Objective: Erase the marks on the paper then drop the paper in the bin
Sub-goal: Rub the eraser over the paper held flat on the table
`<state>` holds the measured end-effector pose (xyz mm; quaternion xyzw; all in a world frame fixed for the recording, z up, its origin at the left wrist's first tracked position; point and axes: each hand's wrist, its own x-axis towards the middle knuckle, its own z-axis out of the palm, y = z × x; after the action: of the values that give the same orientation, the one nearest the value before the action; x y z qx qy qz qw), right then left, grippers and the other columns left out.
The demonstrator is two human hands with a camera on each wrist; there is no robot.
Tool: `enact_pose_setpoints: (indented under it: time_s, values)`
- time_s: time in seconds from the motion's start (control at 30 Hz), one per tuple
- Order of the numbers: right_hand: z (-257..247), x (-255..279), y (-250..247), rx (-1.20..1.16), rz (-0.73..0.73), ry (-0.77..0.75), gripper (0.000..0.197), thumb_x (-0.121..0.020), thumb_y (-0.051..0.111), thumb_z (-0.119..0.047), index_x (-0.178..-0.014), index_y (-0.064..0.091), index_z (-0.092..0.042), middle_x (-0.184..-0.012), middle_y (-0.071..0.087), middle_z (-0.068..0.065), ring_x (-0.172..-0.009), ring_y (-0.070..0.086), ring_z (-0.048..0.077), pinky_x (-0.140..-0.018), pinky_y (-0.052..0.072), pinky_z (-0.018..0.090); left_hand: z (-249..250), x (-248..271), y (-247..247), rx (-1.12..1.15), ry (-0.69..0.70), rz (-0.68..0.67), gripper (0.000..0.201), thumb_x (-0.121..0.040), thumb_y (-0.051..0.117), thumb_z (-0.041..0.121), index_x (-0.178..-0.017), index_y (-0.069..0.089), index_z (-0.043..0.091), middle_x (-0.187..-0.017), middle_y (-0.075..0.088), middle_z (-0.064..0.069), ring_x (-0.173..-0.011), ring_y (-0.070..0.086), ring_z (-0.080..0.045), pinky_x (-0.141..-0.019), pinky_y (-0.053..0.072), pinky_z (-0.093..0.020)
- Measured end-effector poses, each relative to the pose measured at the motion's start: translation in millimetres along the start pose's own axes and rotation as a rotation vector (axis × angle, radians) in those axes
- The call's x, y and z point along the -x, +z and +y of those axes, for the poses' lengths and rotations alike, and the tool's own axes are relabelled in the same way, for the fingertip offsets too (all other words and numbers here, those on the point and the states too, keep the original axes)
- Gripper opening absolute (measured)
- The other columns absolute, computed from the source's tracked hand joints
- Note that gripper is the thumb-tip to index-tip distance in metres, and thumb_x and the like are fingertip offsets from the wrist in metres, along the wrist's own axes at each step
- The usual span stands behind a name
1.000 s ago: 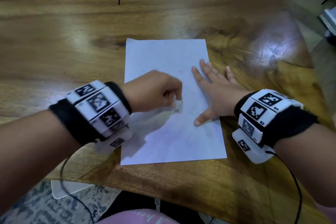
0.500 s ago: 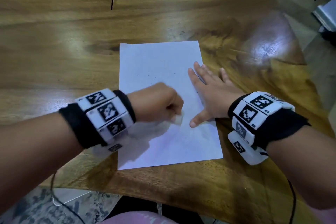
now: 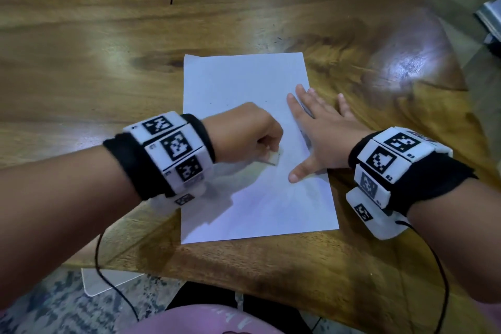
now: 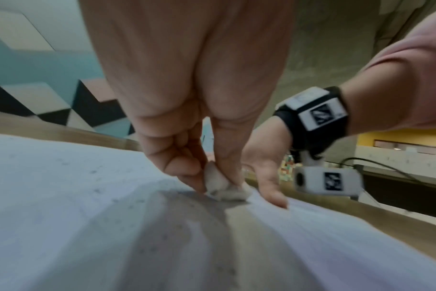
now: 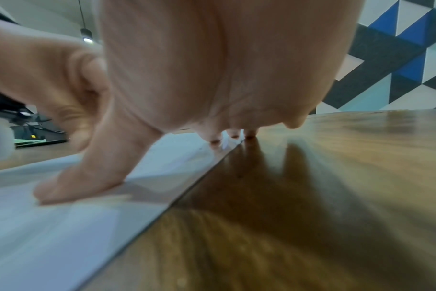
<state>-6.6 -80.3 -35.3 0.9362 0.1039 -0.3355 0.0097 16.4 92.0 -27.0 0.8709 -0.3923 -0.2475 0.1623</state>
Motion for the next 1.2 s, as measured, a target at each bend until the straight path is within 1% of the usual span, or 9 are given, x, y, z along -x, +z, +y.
enact_pose_setpoints:
  time_s: [0.1,0.3,0.53,0.73,0.87,0.97,1.07,1.1,1.2]
  values:
    - [-0.2,0.8,-0.3,0.009,-0.006,0.006,0.143,-0.053,0.065,-0.078,-0.142,-0.031,-0.022,-0.149,-0.04,-0.001,-0.138,-0.033,0.015,-0.112,-0.018,0.052,0.1,7.5,7.5,0.041,0.015,0.011,0.01,-0.079,0.065,0.022,-0.081,0.067,0.012,-0.08,0.066,-0.005,-0.073,0.054,-0.019,-0.061,0.036,-0.019]
    - [-0.6,0.9,-0.6,0.012,-0.006,0.007,0.143,-0.053,0.065,-0.078,-0.142,-0.031,-0.021,-0.149,-0.04,-0.001,-0.138,-0.034,0.015,-0.112,-0.018,0.051,-7.6,57.3,25.9,0.082,0.041,-0.2,0.007,-0.081,0.063,0.013,-0.082,0.07,0.013,-0.082,0.061,0.003,-0.072,0.053,-0.01,-0.062,0.038,-0.014]
    - [-2.2,0.1,-0.8,0.02,-0.009,0.01,0.144,-0.053,0.065,-0.079,-0.141,-0.032,-0.02,-0.148,-0.041,-0.001,-0.138,-0.034,0.016,-0.112,-0.018,0.051,-5.8,6.2,5.1,0.03,0.002,0.065,0.008,-0.079,0.066,0.019,-0.082,0.067,0.012,-0.077,0.059,0.0,-0.073,0.052,-0.017,-0.058,0.029,-0.022]
    - [-1.7,1.2,-0.7,0.025,-0.017,0.008,0.143,-0.055,0.065,-0.077,-0.141,-0.033,-0.021,-0.147,-0.042,-0.001,-0.137,-0.035,0.016,-0.112,-0.019,0.05,-14.9,53.2,24.9,0.044,0.021,-0.073,0.009,-0.079,0.061,0.01,-0.083,0.067,0.015,-0.086,0.064,-0.002,-0.079,0.058,-0.017,-0.071,0.046,-0.029]
    - [-1.8,0.5,-1.1,0.026,-0.004,0.001,0.143,-0.055,0.065,-0.077,-0.141,-0.033,-0.019,-0.148,-0.041,0.0,-0.137,-0.035,0.016,-0.11,-0.021,0.049,-24.1,43.1,7.4,0.079,-0.027,0.017,0.026,-0.081,0.063,0.018,-0.106,0.064,0.024,-0.079,0.051,0.012,-0.074,0.049,-0.008,-0.069,0.038,-0.012]
    - [-2.5,0.9,-1.0,0.036,0.0,0.002,0.143,-0.055,0.065,-0.077,-0.142,-0.032,-0.018,-0.148,-0.04,0.001,-0.138,-0.034,0.017,-0.11,-0.022,0.049,-33.1,21.6,-10.6,0.085,-0.036,0.127,0.023,-0.083,0.062,0.022,-0.106,0.065,0.02,-0.078,0.043,0.014,-0.071,0.044,-0.005,-0.066,0.033,-0.002]
    - [-3.4,0.8,-1.9,0.057,0.007,0.01,0.143,-0.055,0.064,-0.078,-0.142,-0.031,-0.018,-0.149,-0.039,0.001,-0.138,-0.034,0.017,-0.111,-0.022,0.05,-40.2,8.0,-17.9,0.068,0.021,0.13,0.017,-0.083,0.063,0.024,-0.097,0.068,0.017,-0.098,0.05,0.005,-0.093,0.051,-0.015,-0.07,0.033,-0.004]
    - [-3.2,0.5,-2.1,0.064,0.01,0.01,0.143,-0.054,0.064,-0.079,-0.142,-0.031,-0.018,-0.15,-0.038,0.002,-0.138,-0.033,0.017,-0.11,-0.022,0.05,-42.5,4.4,-17.8,0.057,0.037,0.111,0.016,-0.084,0.061,0.024,-0.096,0.067,0.017,-0.111,0.052,0.002,-0.108,0.05,-0.017,-0.079,0.034,-0.009]
    - [-2.9,0.4,-2.2,0.084,0.021,0.006,0.143,-0.053,0.061,-0.082,-0.143,-0.03,-0.017,-0.151,-0.036,0.002,-0.139,-0.033,0.017,-0.109,-0.022,0.051,-46.8,0.5,-15.0,0.054,0.012,-0.022,0.014,-0.088,0.054,0.022,-0.097,0.064,0.017,-0.146,0.035,0.007,-0.142,0.018,-0.012,-0.111,0.019,-0.027]
